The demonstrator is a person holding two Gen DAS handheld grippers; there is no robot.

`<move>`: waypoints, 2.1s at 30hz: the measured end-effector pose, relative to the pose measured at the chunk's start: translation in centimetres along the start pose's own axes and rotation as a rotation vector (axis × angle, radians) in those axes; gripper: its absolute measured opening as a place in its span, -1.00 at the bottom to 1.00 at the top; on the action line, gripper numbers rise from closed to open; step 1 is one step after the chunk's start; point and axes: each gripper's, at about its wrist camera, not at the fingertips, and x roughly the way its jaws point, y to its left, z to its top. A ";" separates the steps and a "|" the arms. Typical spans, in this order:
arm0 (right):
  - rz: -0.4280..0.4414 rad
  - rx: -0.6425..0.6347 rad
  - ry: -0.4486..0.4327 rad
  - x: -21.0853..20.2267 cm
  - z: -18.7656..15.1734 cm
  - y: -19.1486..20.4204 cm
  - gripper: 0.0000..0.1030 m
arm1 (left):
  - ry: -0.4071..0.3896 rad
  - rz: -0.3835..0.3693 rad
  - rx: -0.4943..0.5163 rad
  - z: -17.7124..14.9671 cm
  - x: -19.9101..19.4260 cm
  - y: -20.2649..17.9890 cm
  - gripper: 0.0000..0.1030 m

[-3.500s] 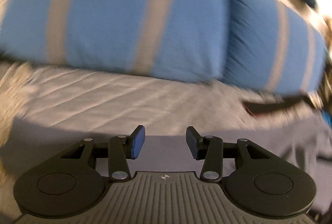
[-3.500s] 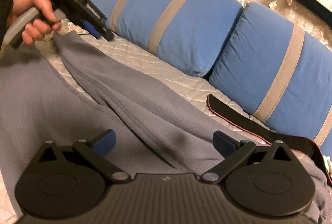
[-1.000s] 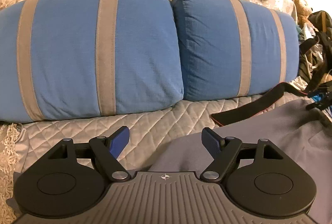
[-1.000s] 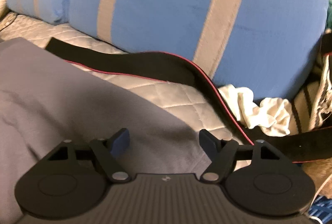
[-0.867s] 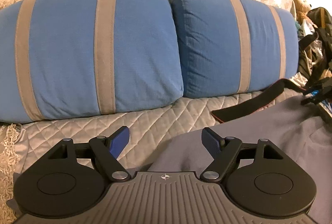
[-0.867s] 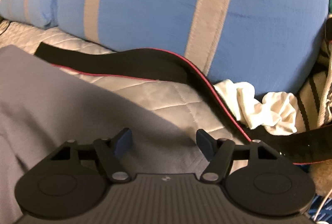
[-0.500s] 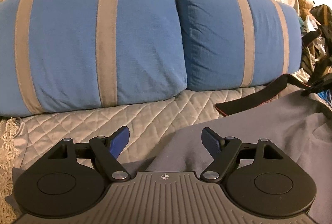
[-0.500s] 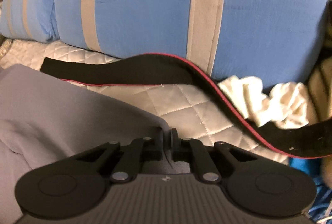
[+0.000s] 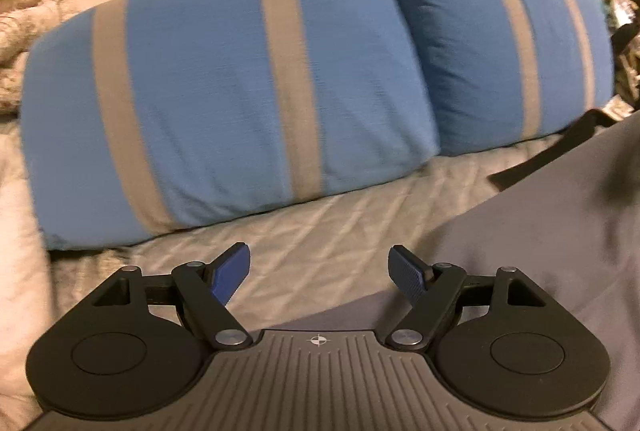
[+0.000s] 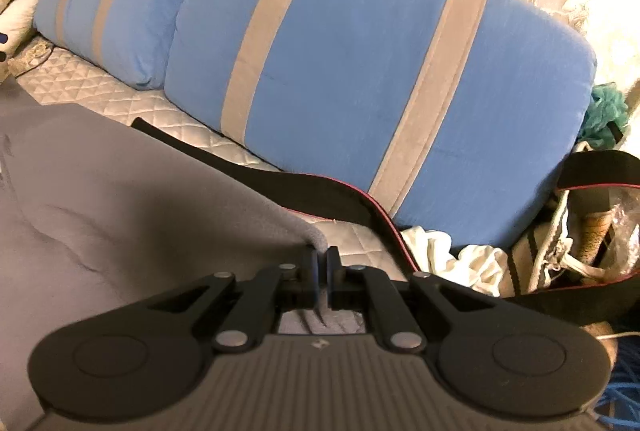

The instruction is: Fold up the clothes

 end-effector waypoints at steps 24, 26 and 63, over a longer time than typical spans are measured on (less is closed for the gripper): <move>-0.016 0.011 0.076 0.2 -1.7 0.5 -0.92 | 0.241 -0.026 -0.030 -4.8 10.3 10.6 0.43; -0.017 0.010 0.088 0.6 -1.6 0.3 -0.92 | 0.281 -0.084 -0.020 -5.4 10.9 10.3 0.32; -0.091 0.088 -0.017 -8.1 -2.7 3.5 -0.92 | -0.052 0.137 -0.070 -5.1 -6.3 7.4 -0.90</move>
